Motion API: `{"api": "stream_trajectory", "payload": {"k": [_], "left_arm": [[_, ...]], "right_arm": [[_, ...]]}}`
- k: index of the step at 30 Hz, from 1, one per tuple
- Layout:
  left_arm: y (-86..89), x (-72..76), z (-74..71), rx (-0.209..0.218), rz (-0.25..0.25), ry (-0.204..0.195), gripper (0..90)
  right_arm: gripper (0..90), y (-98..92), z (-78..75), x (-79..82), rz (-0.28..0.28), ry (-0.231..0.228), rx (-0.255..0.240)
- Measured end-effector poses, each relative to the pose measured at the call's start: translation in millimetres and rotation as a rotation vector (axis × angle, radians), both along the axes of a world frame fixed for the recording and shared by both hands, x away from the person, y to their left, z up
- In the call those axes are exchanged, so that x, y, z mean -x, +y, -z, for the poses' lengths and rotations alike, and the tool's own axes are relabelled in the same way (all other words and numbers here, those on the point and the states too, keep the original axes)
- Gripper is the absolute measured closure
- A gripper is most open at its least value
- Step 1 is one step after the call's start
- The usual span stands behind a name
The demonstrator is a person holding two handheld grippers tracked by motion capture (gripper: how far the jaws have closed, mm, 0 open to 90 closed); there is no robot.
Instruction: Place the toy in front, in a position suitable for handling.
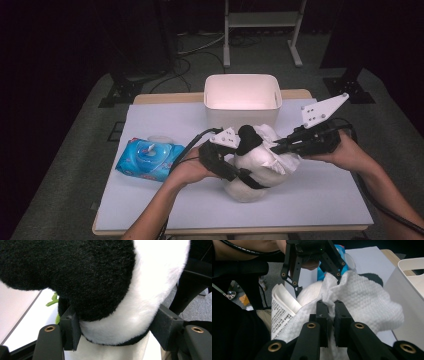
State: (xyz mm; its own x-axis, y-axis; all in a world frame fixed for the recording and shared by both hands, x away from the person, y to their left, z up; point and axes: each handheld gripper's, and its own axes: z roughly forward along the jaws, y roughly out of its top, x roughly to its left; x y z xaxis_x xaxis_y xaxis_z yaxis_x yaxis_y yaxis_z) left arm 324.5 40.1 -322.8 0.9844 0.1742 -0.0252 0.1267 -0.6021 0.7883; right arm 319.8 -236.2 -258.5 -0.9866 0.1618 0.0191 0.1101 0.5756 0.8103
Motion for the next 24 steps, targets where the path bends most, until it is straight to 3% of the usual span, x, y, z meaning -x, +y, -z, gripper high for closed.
{"api": "stream_trajectory", "payload": {"k": [6,13,19,24], "left_arm": [[4.0,1.9,-1.7,-0.005,0.000,-0.005,33.5],[-8.5,7.2,-0.2,-0.027,0.016,-0.020,33.3],[-26.2,13.9,-0.2,-0.051,0.065,-0.047,33.3],[-30.0,12.5,1.5,-0.048,0.070,-0.038,33.2]], "right_arm": [[83.1,-6.8,8.2,1.4,0.008,0.018,0.002],[83.2,-4.3,8.0,0.4,0.006,0.011,0.023],[83.2,2.4,6.3,-5.7,0.009,0.013,0.024],[83.2,6.3,6.0,-11.3,0.020,0.011,0.025]]}}
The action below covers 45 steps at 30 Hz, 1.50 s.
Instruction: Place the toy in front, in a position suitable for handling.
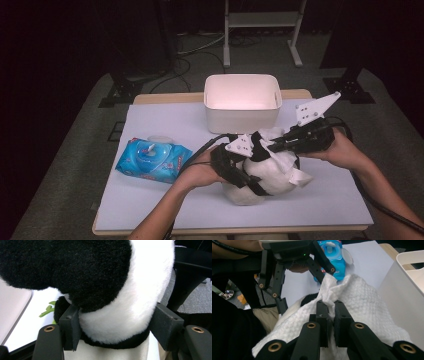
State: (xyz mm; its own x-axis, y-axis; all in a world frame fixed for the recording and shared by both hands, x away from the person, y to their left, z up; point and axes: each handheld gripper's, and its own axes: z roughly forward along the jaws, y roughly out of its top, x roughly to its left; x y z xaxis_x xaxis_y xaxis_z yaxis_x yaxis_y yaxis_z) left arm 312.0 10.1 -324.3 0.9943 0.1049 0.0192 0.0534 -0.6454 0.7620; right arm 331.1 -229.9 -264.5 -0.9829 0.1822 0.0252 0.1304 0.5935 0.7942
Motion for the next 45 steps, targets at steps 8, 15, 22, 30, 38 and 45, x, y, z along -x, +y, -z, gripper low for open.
{"api": "stream_trajectory", "payload": {"k": [8,15,22,30,38,45], "left_arm": [[4.6,-7.8,4.6,0.033,-0.030,0.028,32.6],[-4.9,-8.5,5.1,0.026,-0.031,0.029,31.8],[-2.9,-9.2,6.7,0.032,-0.038,0.044,29.5],[3.4,-12.8,16.9,0.007,-0.035,0.062,18.2],[13.2,-24.7,36.2,-0.018,-0.061,0.120,9.5],[13.4,-31.0,50.4,-0.005,-0.064,0.193,12.3]], "right_arm": [[83.2,-15.4,6.2,6.6,0.031,0.011,0.043],[83.1,-26.1,10.0,11.7,0.050,0.001,0.060],[83.0,-21.3,10.2,7.5,0.035,0.006,0.038],[83.0,-32.4,21.8,6.9,0.046,0.040,0.040],[82.9,-47.4,30.7,7.0,0.064,0.060,0.048],[82.8,-54.0,37.7,7.3,0.079,0.071,0.051]]}}
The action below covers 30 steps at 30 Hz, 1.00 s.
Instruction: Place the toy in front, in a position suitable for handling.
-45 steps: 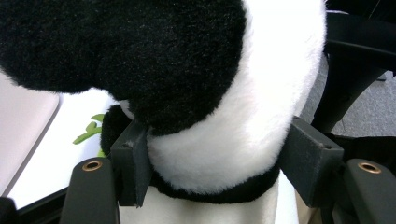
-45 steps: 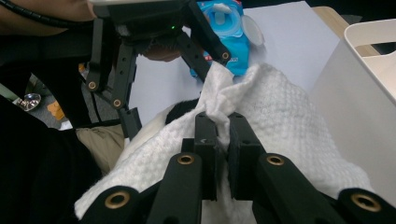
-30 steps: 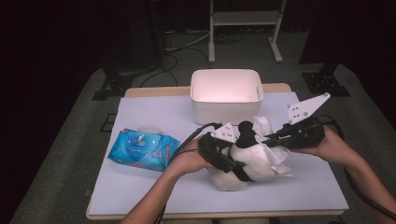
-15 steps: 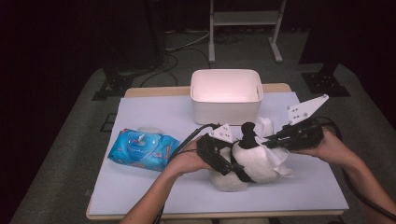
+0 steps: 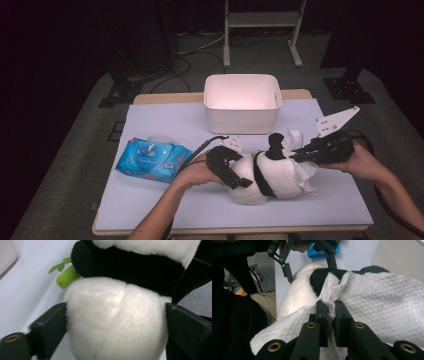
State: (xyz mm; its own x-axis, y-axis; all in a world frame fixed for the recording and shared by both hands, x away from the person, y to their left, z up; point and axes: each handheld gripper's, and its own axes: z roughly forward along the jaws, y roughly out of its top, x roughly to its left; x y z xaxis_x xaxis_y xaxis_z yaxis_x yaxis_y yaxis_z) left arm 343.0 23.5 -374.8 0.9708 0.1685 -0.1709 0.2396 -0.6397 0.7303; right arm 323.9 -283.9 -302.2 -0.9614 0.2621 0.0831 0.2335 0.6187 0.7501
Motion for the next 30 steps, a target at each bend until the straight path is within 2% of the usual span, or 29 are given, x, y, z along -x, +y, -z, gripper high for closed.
{"api": "stream_trajectory", "payload": {"k": [3,7,10,12,15,18,22,27,30], "left_arm": [[1.2,0.8,-3.6,-0.006,-0.002,-0.014,26.3],[4.0,2.0,-8.9,0.001,-0.016,-0.030,33.8],[8.0,2.7,-15.6,-0.009,-0.028,-0.059,35.0],[13.4,2.5,-21.9,-0.039,-0.040,-0.088,35.4],[19.8,3.8,-26.1,-0.090,-0.047,-0.122,35.9],[23.6,6.7,-26.1,-0.104,-0.050,-0.134,35.9],[22.7,9.4,-26.4,-0.104,-0.039,-0.143,35.8],[19.2,14.3,-27.5,-0.120,-0.028,-0.158,35.2],[22.7,16.6,-26.0,-0.110,-0.025,-0.153,34.9]], "right_arm": [[82.9,-1.8,1.1,-0.7,0.007,0.000,-0.006],[82.8,-4.3,1.1,-1.8,0.019,-0.003,-0.022],[82.8,-4.6,3.8,-3.0,0.030,-0.006,-0.012],[82.8,-3.4,10.0,-5.7,0.043,0.002,-0.002],[82.8,2.4,25.1,-11.6,0.043,0.034,0.028],[82.8,11.8,35.4,-14.5,0.019,0.061,0.018],[82.8,20.4,27.5,-17.1,0.001,0.046,-0.021],[82.3,35.7,20.5,-17.4,-0.034,0.025,-0.017],[82.4,38.0,23.2,-16.4,-0.043,0.043,-0.015]]}}
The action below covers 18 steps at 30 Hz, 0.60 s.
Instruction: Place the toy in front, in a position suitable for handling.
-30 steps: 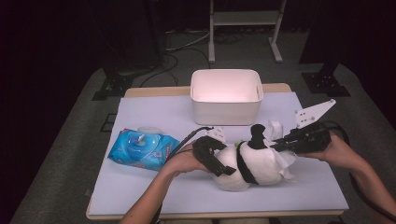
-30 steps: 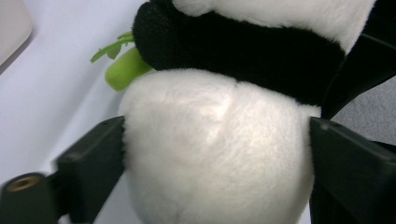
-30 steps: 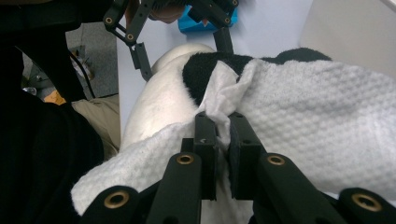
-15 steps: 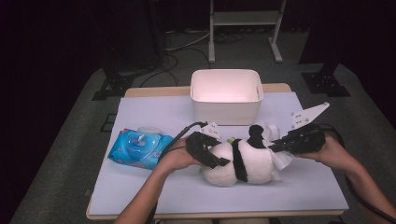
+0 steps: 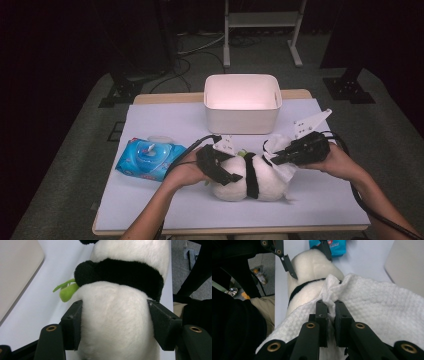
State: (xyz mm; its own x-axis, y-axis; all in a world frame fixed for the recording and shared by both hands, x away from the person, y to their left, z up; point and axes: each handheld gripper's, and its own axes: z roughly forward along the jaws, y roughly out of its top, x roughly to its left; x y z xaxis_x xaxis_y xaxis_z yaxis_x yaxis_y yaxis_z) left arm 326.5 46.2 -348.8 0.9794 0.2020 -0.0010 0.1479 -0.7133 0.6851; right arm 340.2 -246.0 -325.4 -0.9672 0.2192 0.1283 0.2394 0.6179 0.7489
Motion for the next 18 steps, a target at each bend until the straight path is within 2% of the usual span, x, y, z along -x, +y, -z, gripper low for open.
{"api": "stream_trajectory", "payload": {"k": [4,9,14,18], "left_arm": [[2.0,1.5,1.4,0.028,0.004,0.011,34.9],[0.3,4.4,0.1,0.020,0.023,0.009,34.5],[-0.4,8.1,-1.0,0.010,0.041,0.004,34.3],[1.9,9.6,-1.2,0.012,0.047,0.012,34.0]], "right_arm": [[82.6,-7.4,2.3,1.7,0.003,0.014,0.001],[82.5,-13.2,1.8,3.5,0.017,0.004,0.020],[82.5,-8.5,-3.6,-1.7,0.030,-0.021,0.024],[82.5,-2.6,-3.4,-3.9,0.026,-0.023,0.016]]}}
